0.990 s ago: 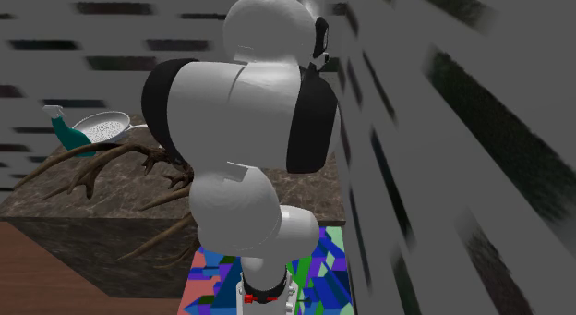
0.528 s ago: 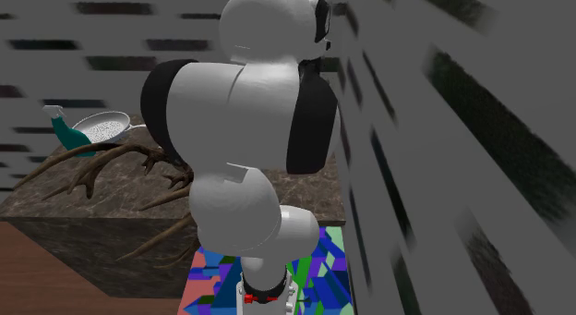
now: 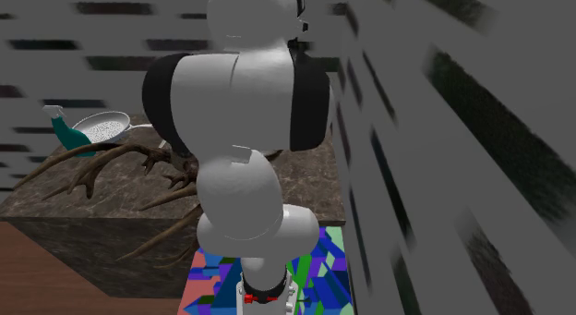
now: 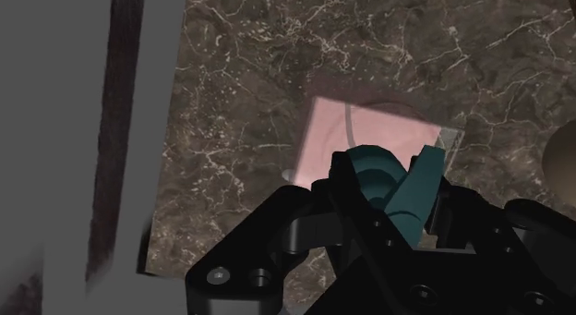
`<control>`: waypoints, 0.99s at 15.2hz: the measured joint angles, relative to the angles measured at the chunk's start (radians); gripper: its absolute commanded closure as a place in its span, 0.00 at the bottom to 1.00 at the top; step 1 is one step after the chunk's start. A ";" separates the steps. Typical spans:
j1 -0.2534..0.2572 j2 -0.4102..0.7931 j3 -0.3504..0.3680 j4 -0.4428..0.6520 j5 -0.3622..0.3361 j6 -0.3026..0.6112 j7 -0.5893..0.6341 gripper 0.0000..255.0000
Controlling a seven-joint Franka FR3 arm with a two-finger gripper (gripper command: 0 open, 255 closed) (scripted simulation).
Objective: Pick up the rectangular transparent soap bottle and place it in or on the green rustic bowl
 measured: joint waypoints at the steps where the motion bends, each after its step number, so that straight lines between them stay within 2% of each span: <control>1: 0.009 0.015 0.013 0.027 0.007 -0.012 0.020 1.00; 7: 0.058 0.144 0.087 0.231 0.039 -0.090 0.136 1.00; 10: 0.065 0.156 0.097 0.229 0.042 -0.075 0.153 1.00; 15: 0.066 0.147 0.099 0.157 0.043 -0.013 0.157 1.00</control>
